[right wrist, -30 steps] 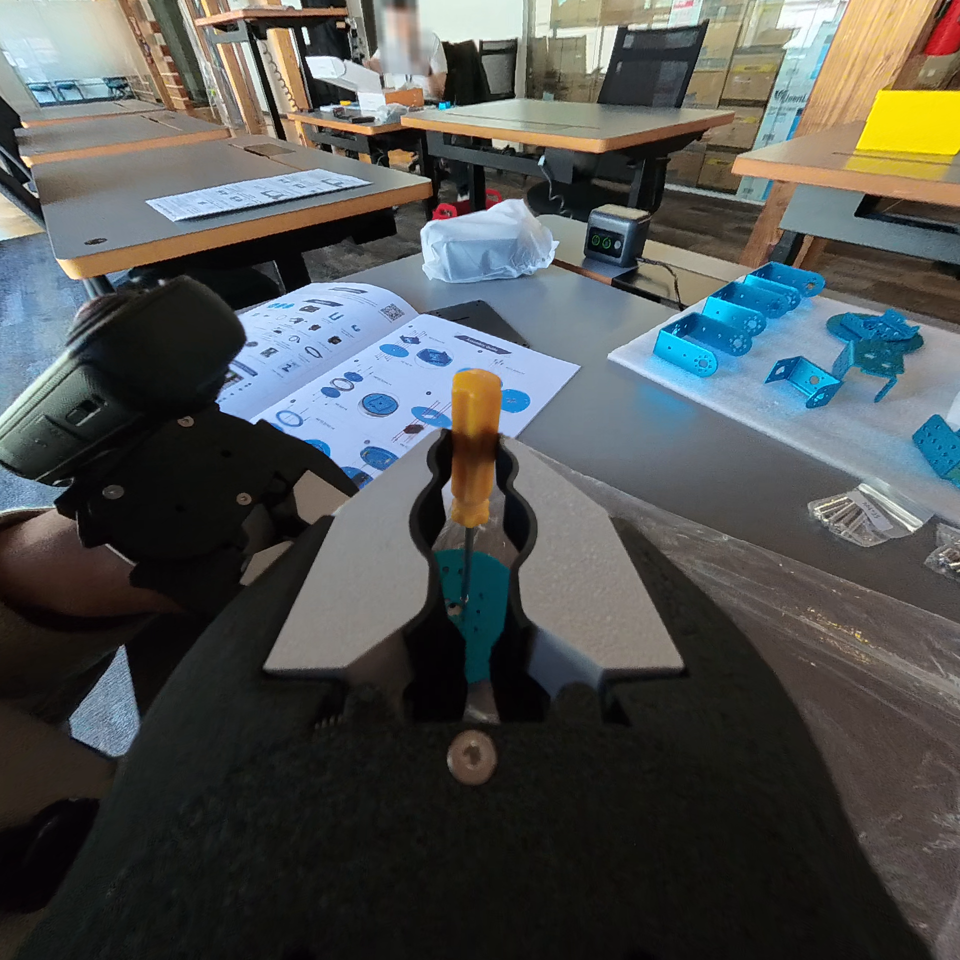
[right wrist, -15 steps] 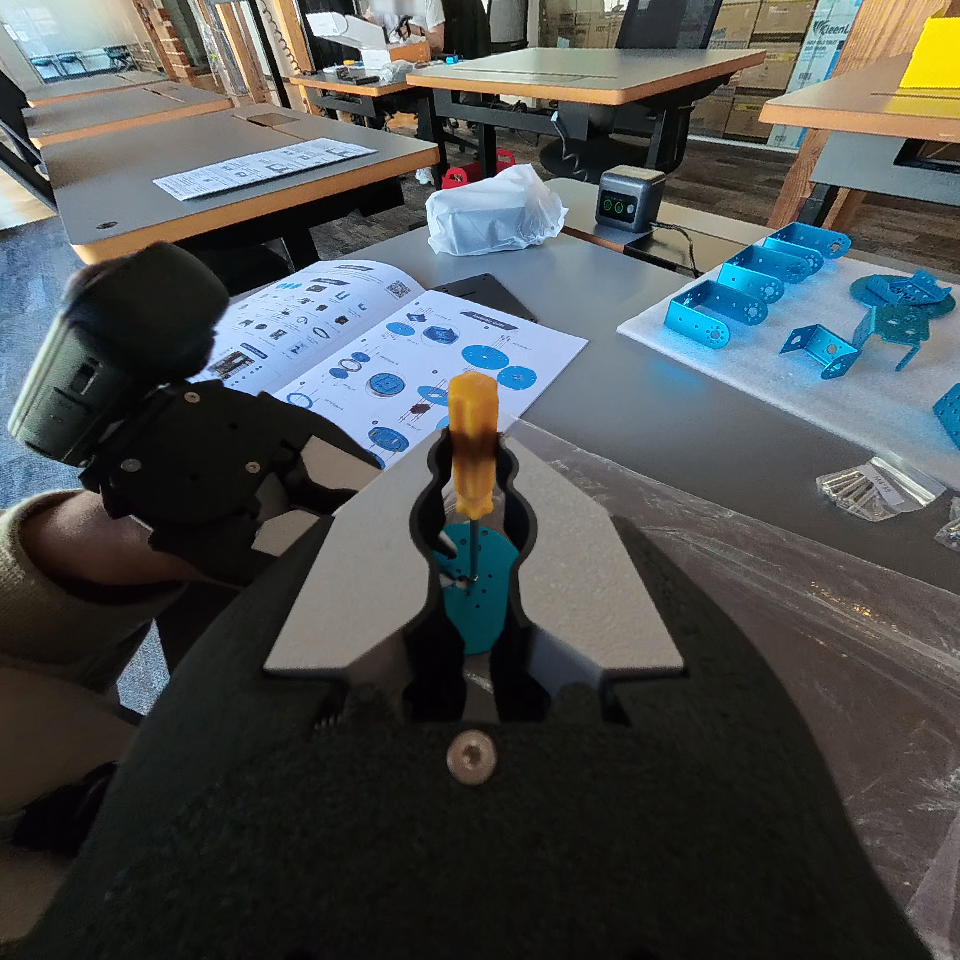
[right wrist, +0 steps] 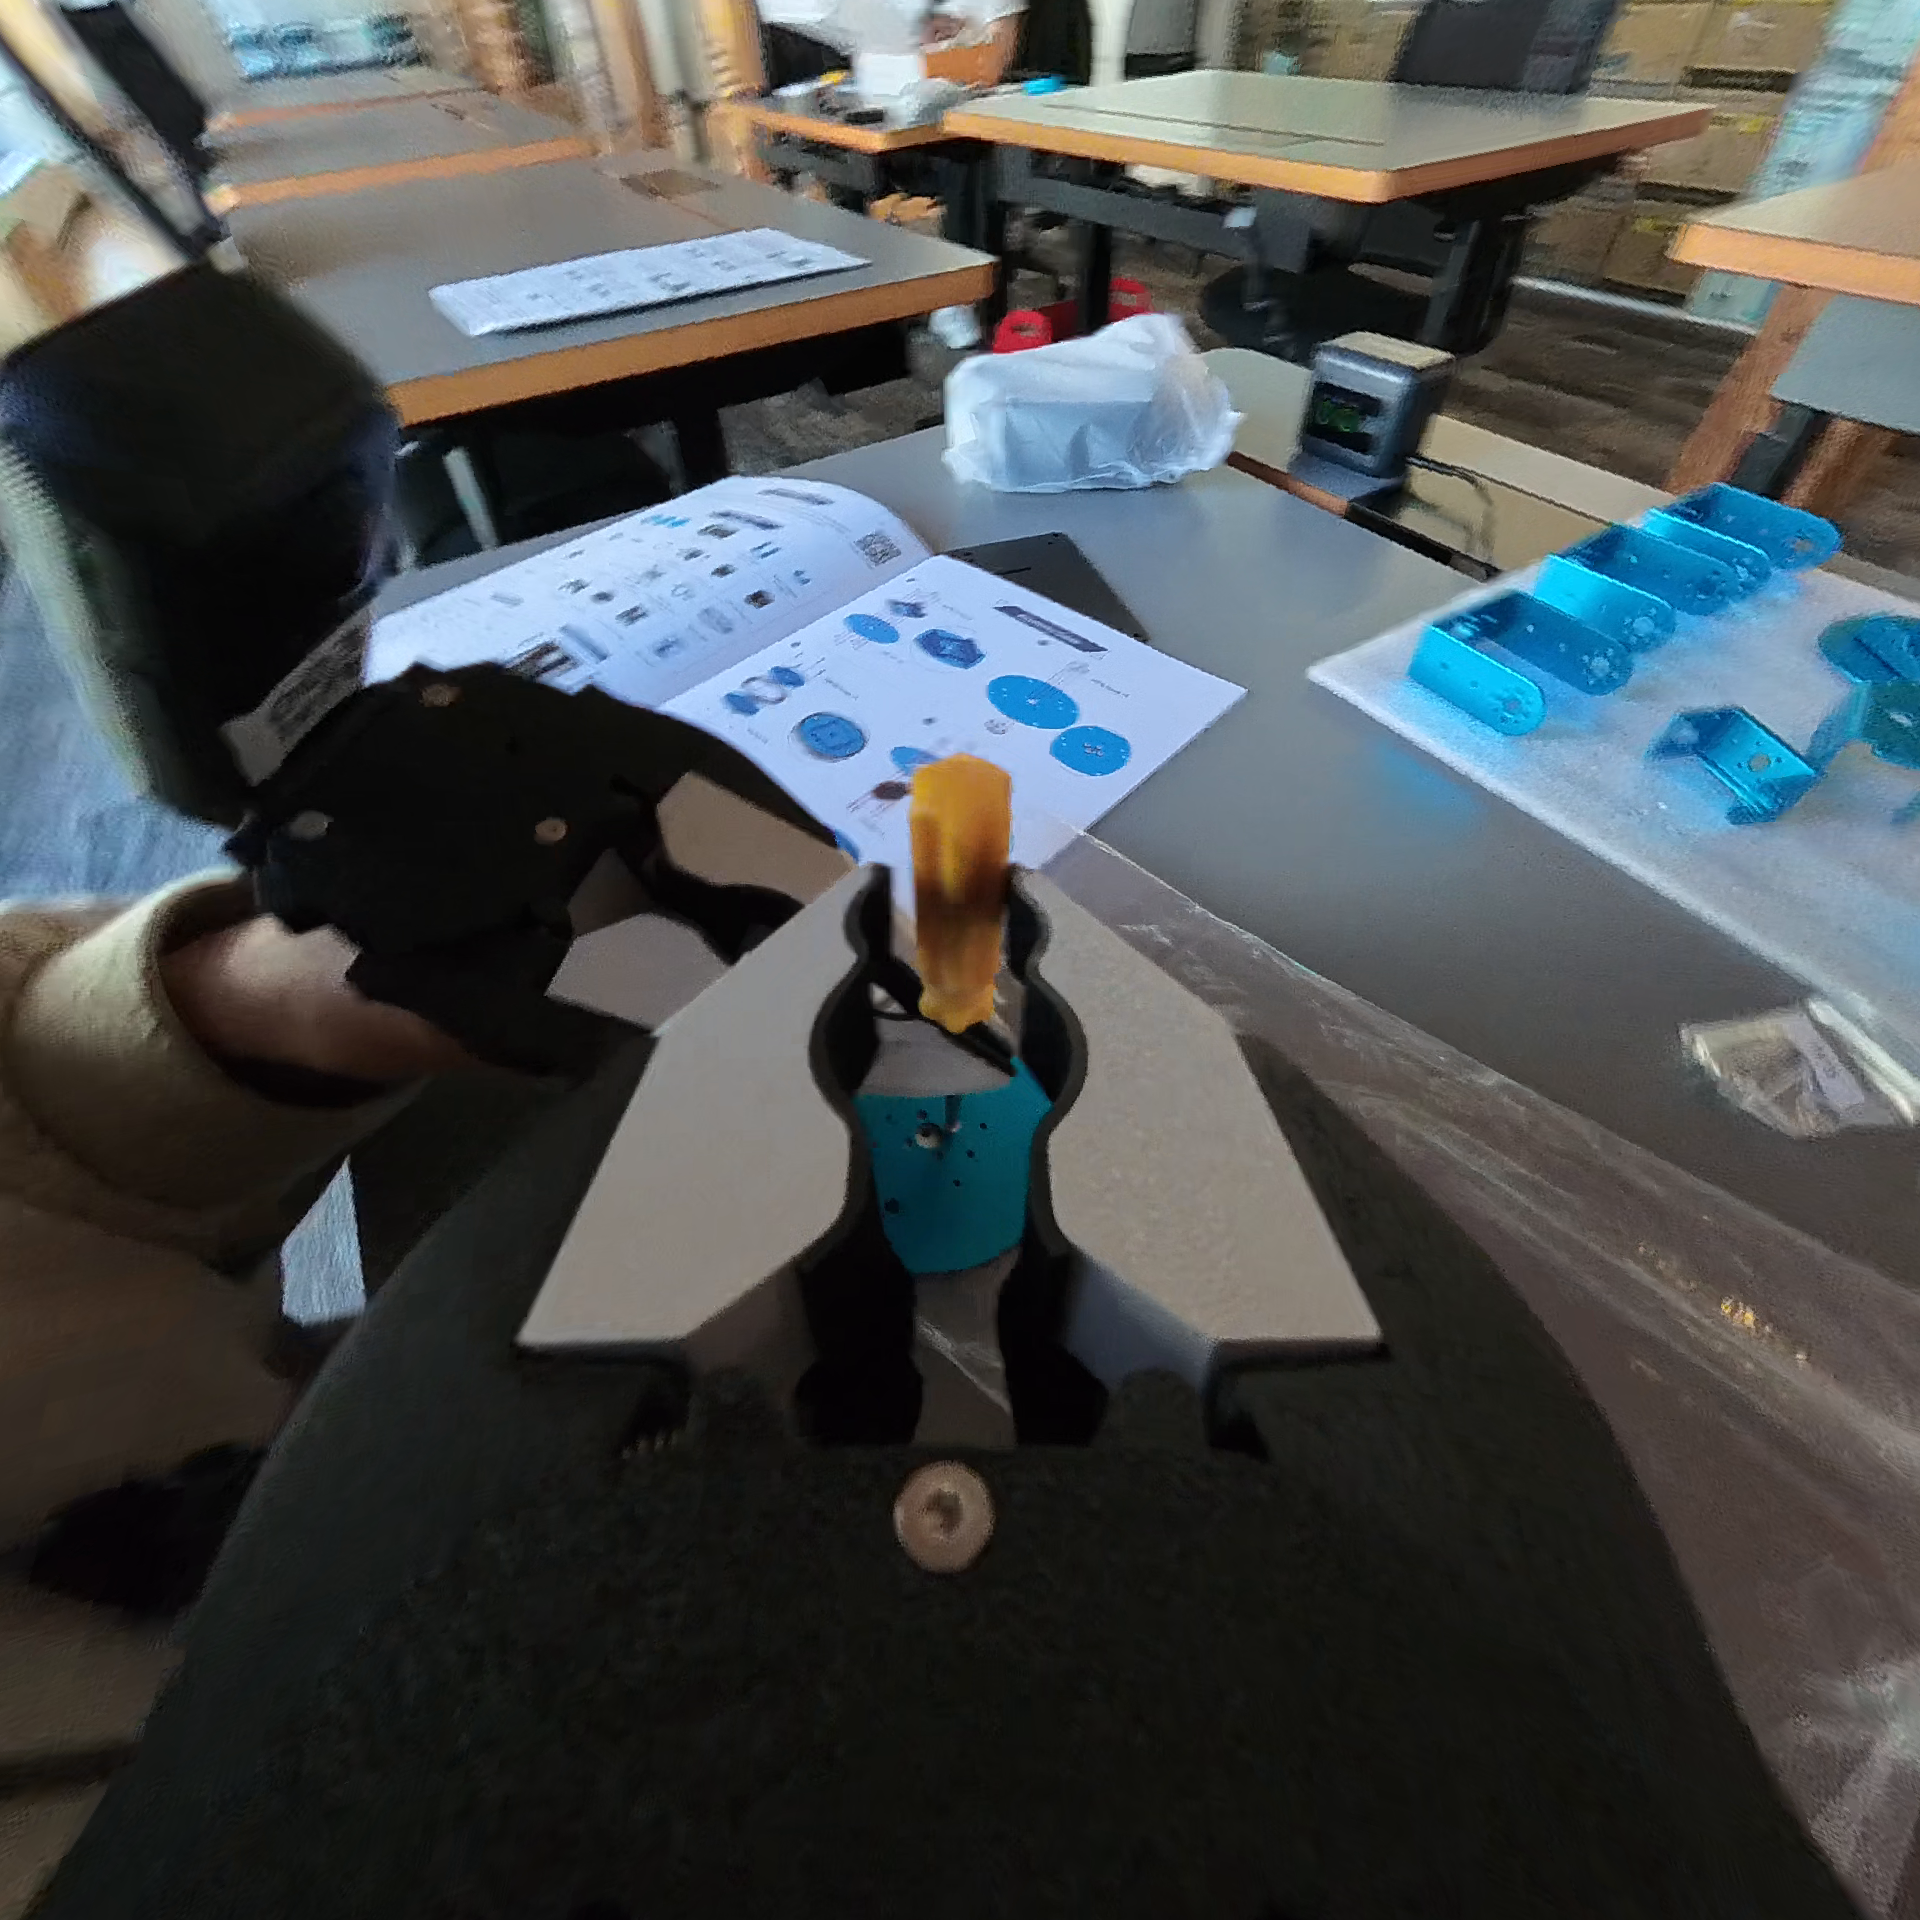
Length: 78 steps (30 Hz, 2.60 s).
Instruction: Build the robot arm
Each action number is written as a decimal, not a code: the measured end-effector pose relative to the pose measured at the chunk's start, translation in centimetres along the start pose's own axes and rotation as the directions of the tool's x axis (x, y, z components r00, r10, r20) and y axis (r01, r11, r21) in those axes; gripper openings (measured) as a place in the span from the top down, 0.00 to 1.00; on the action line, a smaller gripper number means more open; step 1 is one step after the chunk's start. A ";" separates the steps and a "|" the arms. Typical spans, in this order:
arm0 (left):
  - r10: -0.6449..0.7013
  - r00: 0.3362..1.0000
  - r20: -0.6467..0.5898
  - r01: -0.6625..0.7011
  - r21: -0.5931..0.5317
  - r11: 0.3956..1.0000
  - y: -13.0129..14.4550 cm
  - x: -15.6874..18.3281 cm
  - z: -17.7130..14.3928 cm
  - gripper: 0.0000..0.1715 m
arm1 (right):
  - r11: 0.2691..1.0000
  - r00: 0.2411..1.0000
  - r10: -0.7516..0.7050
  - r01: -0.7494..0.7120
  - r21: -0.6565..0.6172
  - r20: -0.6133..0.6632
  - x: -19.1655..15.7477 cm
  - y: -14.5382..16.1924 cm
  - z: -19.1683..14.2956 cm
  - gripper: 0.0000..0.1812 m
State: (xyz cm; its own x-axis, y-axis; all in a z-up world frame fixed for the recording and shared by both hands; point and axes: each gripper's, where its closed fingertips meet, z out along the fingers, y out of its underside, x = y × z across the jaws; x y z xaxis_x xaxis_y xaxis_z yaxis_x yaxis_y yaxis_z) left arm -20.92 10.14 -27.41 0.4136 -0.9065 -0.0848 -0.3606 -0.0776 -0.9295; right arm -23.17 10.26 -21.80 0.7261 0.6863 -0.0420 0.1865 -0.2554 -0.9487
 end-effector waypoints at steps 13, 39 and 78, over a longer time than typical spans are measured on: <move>0.037 0.991 -0.126 -0.038 -0.007 0.999 0.1 0.6 -0.3 0.98 | 0.416 0.223 -0.488 0.909 0.000 0.844 0.9 -2.4 -4.5 0.74; 0.036 0.970 -0.238 -0.045 -0.032 0.998 0.1 0.9 0.1 0.98 | -0.108 -0.632 -0.356 0.759 0.642 0.688 0.2 0.6 -2.1 0.90; -0.004 0.999 -0.053 -0.012 -0.299 0.954 6.4 0.2 -1.5 1.00 | 0.487 0.859 -0.212 0.506 -0.711 0.467 -0.7 -0.7 1.2 0.89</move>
State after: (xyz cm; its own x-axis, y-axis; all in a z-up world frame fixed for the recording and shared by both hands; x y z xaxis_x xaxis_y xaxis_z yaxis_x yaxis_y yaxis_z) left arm -24.33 8.82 -32.82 0.3699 -0.9270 -0.0617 -0.5991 -0.1872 -0.7785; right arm -24.58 10.77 -21.43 0.2753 0.9612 0.0185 0.9295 -0.2613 -0.2605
